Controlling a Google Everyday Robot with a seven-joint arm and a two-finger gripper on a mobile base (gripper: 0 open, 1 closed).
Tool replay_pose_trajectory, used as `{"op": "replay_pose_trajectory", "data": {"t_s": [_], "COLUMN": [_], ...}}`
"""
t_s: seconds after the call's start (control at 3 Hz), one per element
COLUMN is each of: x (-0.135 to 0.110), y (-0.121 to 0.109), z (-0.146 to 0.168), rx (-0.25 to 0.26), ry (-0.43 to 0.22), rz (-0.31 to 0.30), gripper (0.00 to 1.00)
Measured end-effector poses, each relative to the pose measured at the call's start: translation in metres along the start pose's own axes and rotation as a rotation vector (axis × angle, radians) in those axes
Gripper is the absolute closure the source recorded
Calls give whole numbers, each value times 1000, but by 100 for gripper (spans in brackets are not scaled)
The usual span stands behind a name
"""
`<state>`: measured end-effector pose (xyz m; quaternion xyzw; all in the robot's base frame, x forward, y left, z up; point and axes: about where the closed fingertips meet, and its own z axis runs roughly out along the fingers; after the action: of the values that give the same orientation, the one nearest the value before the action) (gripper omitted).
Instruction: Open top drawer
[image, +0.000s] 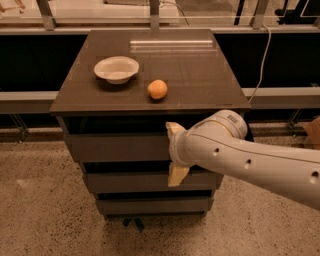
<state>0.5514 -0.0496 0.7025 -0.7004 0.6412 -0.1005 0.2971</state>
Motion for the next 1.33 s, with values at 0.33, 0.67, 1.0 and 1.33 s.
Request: {"op": "replay_pose_trajectory", "data": {"t_s": [0.33, 0.67, 1.0, 1.33], "x": [-6, -13, -18, -21], "y": [-16, -28, -37, -37], "z": [33, 66, 87, 97], "rx": [-16, -49, -84, -119], "ry": [-6, -5, -7, -7], "rz": [-25, -44, -58, -79], "gripper": [0, 4, 17, 40]}}
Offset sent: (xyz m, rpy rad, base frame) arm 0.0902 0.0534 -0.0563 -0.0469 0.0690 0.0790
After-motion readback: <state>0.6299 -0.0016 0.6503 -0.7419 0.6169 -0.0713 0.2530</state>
